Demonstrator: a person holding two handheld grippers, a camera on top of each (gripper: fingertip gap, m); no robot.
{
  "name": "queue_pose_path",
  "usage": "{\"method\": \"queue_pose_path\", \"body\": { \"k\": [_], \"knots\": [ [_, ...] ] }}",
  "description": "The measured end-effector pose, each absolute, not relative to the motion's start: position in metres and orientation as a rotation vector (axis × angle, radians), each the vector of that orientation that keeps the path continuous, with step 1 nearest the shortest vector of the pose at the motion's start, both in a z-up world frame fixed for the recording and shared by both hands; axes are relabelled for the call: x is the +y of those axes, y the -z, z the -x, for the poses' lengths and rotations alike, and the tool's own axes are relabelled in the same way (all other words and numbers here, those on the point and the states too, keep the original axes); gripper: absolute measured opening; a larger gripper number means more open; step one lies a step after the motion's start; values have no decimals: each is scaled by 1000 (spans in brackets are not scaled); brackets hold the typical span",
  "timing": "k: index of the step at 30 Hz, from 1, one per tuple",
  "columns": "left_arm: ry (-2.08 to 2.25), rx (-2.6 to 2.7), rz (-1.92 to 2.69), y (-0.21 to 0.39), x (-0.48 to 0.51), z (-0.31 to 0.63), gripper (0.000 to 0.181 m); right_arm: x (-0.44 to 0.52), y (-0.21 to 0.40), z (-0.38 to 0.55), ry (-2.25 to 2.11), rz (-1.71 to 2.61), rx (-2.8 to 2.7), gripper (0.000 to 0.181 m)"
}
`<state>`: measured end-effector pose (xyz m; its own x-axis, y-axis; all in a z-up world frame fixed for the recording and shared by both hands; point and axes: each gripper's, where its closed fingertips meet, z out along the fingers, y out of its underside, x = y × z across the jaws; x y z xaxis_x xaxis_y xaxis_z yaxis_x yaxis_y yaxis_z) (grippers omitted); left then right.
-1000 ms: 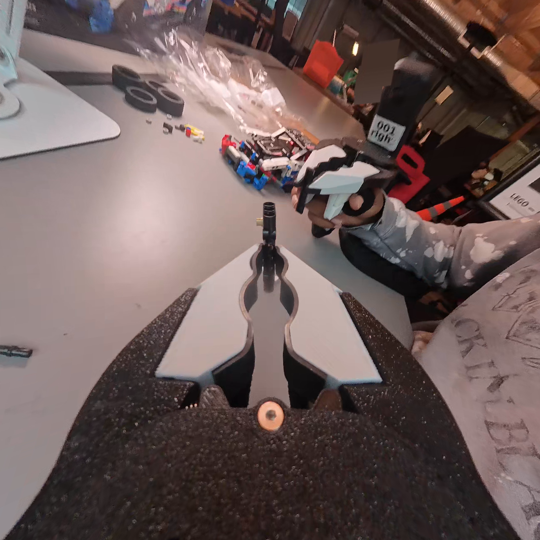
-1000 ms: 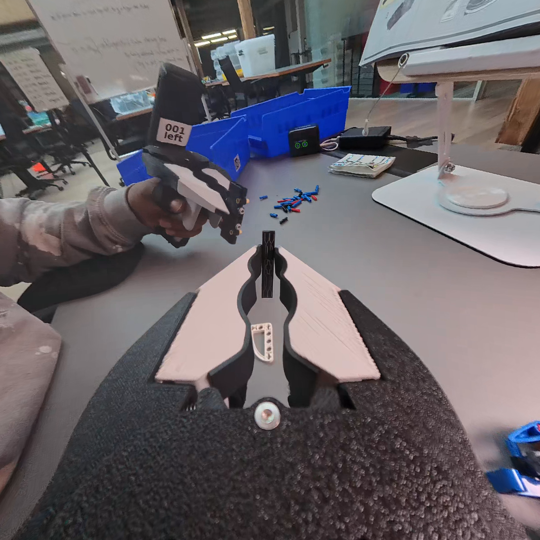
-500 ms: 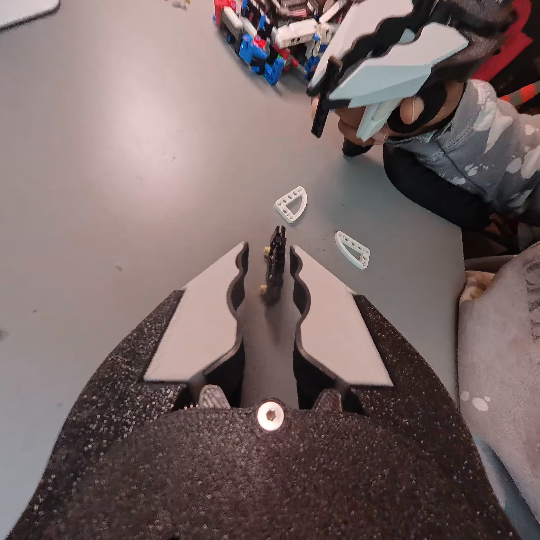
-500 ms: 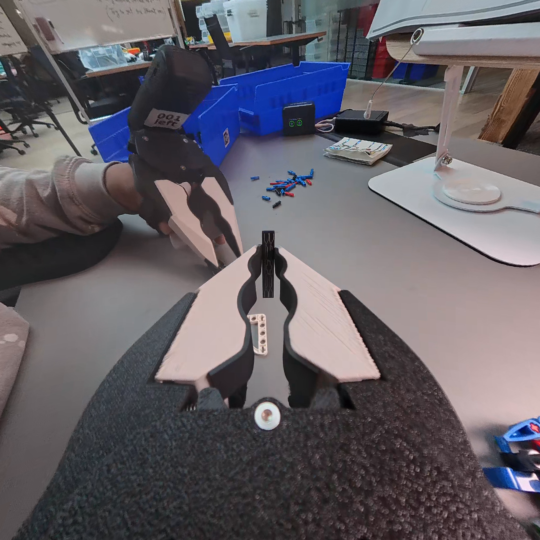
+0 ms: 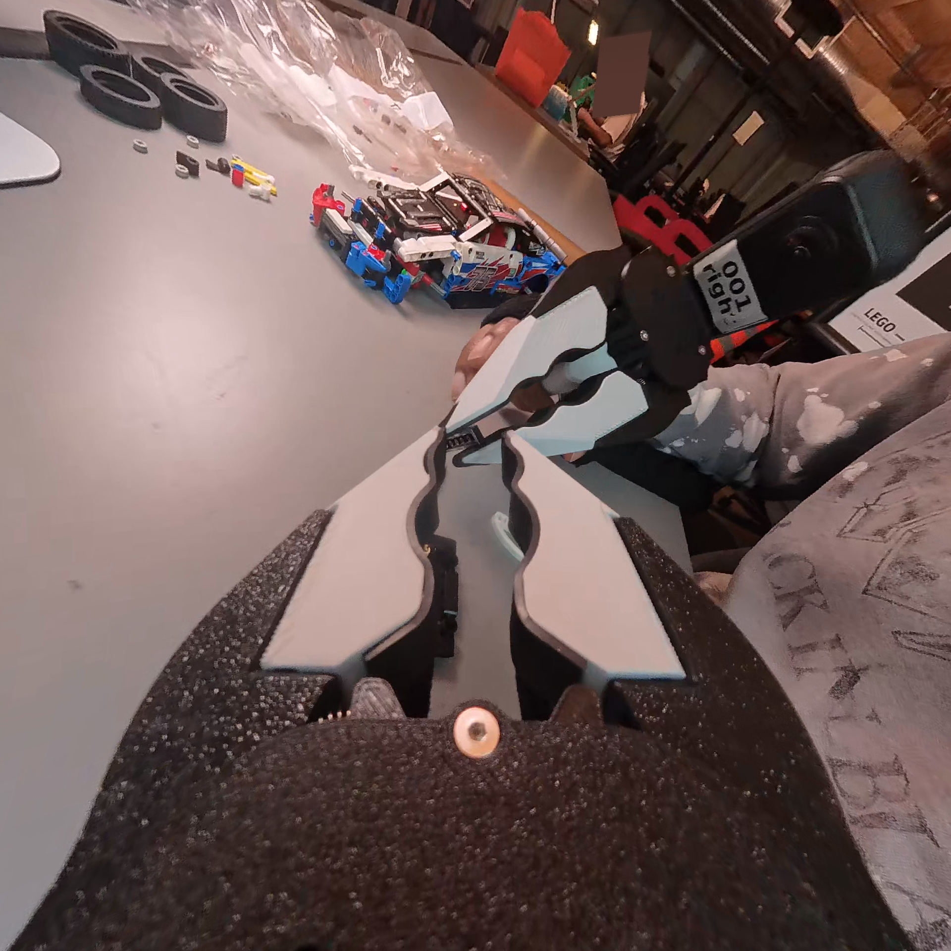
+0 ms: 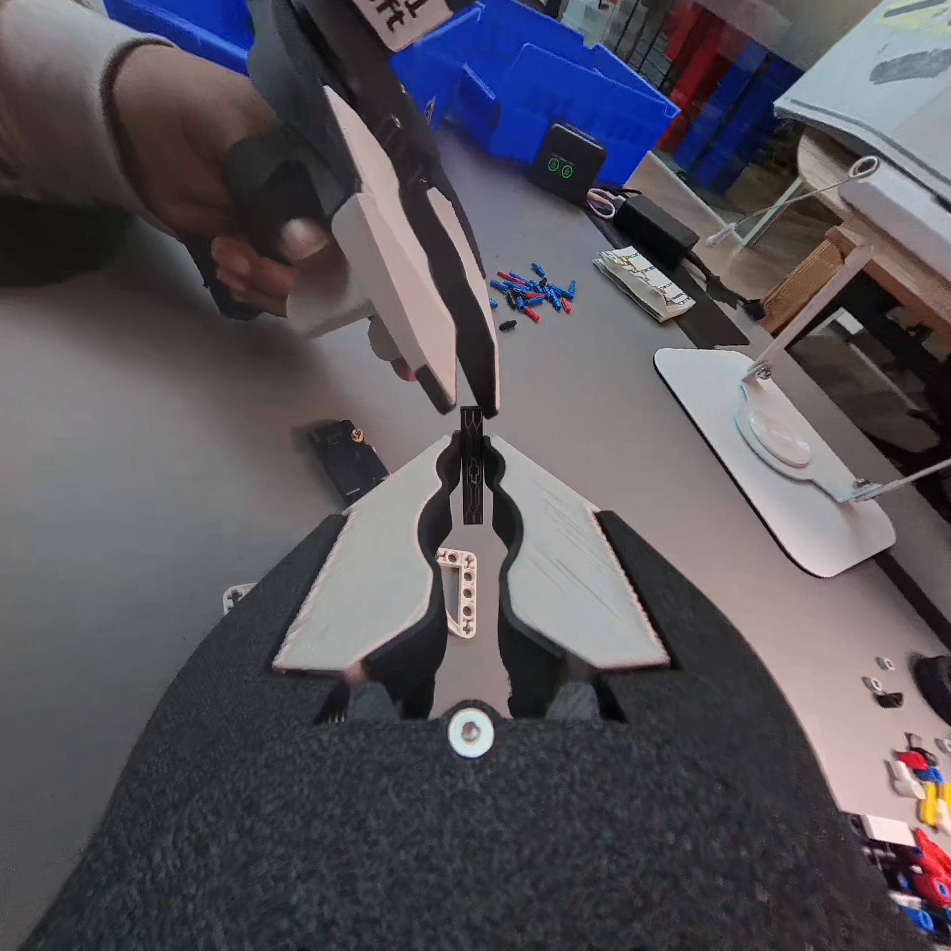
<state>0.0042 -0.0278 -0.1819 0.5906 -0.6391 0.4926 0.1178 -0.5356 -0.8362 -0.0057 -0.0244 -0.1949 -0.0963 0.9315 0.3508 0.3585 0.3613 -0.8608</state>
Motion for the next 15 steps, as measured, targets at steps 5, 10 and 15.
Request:
{"method": "queue_pose_path", "body": {
  "k": [5, 10, 15],
  "knots": [
    [1022, 424, 1921, 185, -28, -5, 2, -27, 194, 6, -635, 1095, -1673, 7],
    [983, 437, 1886, 173, -29, 0, 1, -25, 182, 4, -638, 1063, -1613, 13],
    [744, 387, 1781, 121, -31, 54, 0, -5, 172, -4, -711, 1159, -1510, 51]
  ]
}}
